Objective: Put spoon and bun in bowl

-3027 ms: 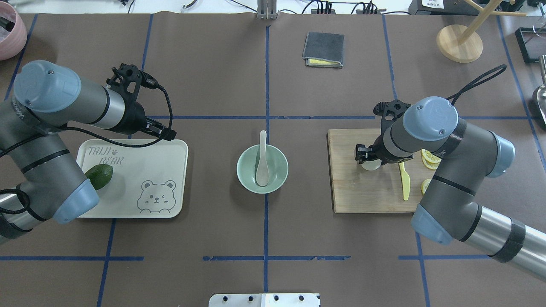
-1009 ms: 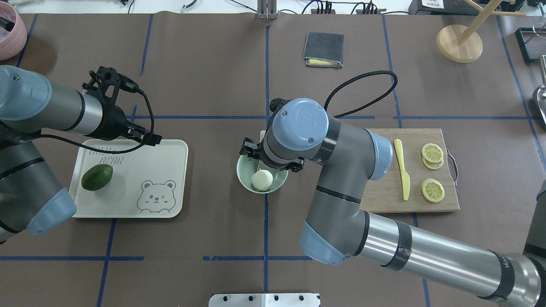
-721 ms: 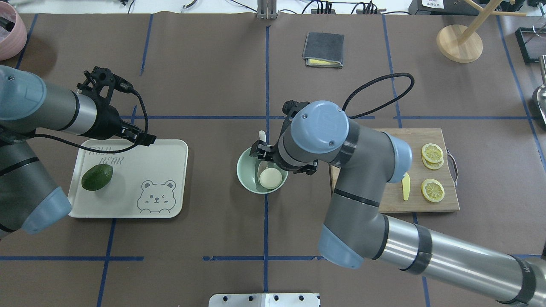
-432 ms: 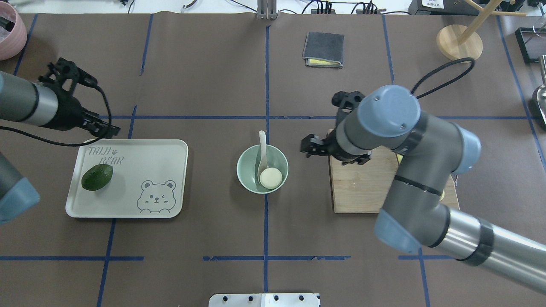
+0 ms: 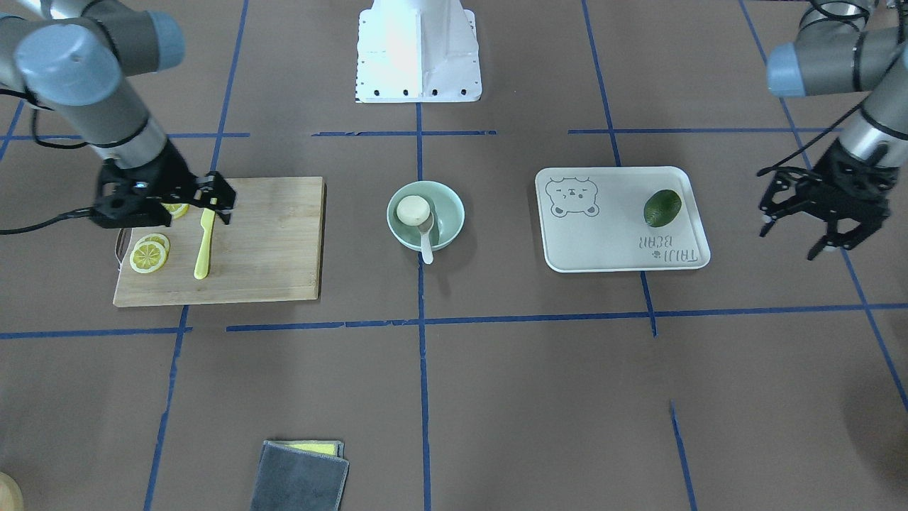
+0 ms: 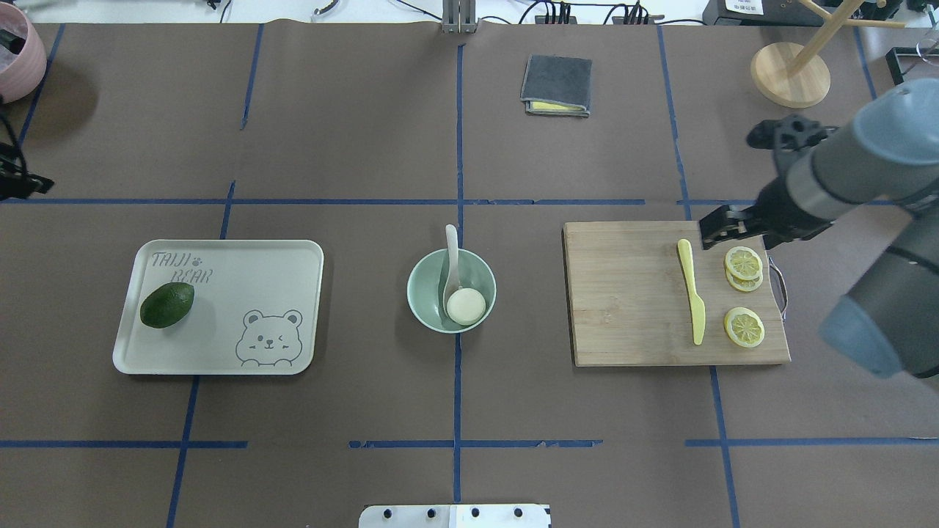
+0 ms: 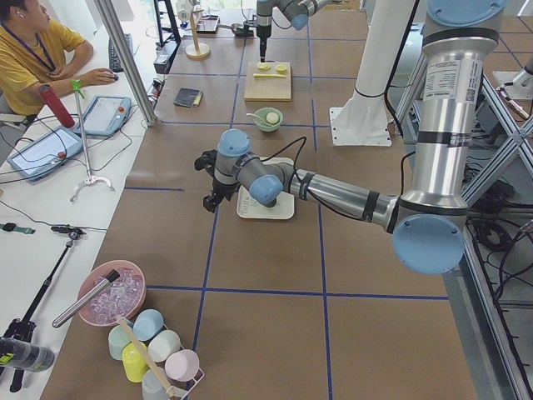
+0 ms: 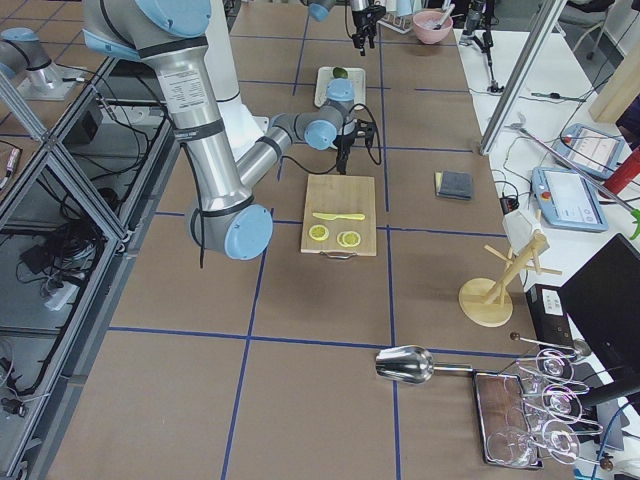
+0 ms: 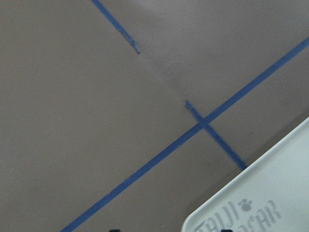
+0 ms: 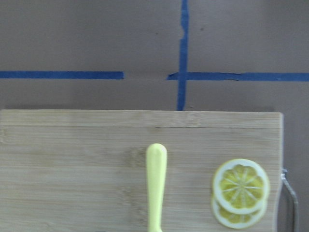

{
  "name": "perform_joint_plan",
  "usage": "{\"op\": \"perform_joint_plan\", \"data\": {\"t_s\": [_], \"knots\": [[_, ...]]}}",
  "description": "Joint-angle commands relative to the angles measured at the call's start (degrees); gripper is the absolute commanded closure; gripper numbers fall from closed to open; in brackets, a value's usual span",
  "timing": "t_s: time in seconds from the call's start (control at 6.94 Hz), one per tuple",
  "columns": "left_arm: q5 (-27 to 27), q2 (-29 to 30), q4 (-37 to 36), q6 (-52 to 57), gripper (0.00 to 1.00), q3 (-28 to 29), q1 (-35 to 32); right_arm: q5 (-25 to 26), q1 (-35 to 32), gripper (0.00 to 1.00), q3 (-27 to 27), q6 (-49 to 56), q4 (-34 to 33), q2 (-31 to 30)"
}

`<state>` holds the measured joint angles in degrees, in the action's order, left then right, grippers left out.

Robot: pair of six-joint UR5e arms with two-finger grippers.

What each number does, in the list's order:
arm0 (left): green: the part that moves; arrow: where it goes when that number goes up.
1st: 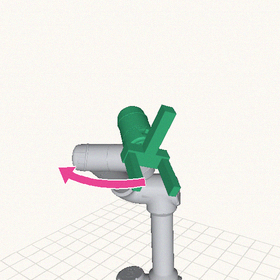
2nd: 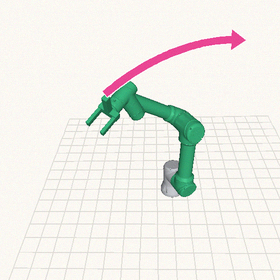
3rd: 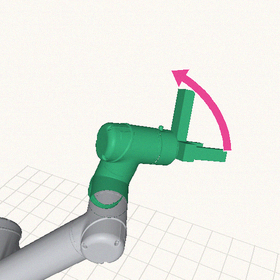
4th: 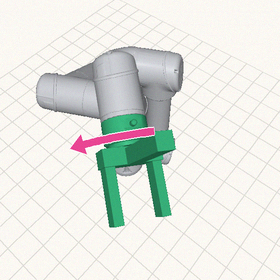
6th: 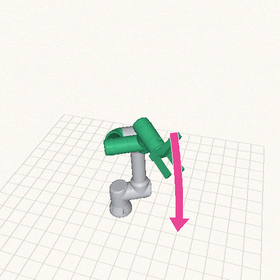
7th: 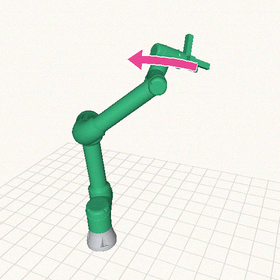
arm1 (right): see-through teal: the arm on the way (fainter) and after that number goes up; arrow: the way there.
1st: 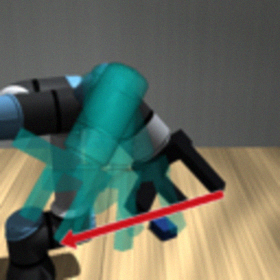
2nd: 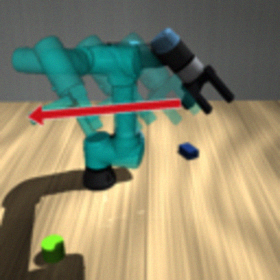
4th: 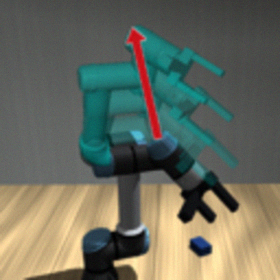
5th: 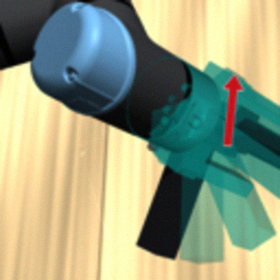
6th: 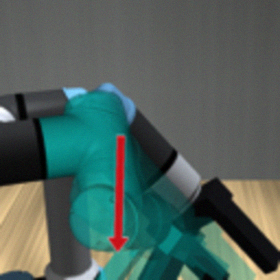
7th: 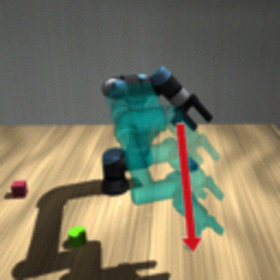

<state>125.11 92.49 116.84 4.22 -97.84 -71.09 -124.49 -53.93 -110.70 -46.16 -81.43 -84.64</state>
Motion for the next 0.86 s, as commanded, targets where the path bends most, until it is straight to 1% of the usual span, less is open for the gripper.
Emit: {"op": "perform_joint_plan", "data": {"t_s": [0.0, 0.14, 0.29, 0.43, 0.58, 0.72], "knots": [[1.4, 0.1, -2.9, 16.0, 0.20, 6.6, -13.8, -8.6, -18.5, 0.00, 2.3, 27.4, -3.3, -8.1], [4.6, 0.8, -7.5, 18.6, 0.20, 7.9, -16.5, -10.1, -25.4, 0.00, 4.9, 42.2, -10.5, -7.6], [9.7, 1.1, -13.9, 18.6, 0.19, 7.7, -17.1, -10.2, -30.0, 0.00, 5.9, 53.3, -17.1, -7.4], [10.8, 4.1, -26.1, 18.1, 0.00, 8.7, -16.9, -10.2, -32.3, 0.00, 6.1, 57.5, -20.7, -6.7], [11.2, 4.5, -29.9, 17.1, 0.00, 10.6, -16.8, -10.2, -32.5, 0.00, 5.8, 57.7, -21.1, -6.9], [12.7, 4.1, -30.6, 12.2, 0.00, 8.6, -16.9, -10.1, -32.5, 0.00, 6.0, 57.7, -21.0, -6.7]]}}
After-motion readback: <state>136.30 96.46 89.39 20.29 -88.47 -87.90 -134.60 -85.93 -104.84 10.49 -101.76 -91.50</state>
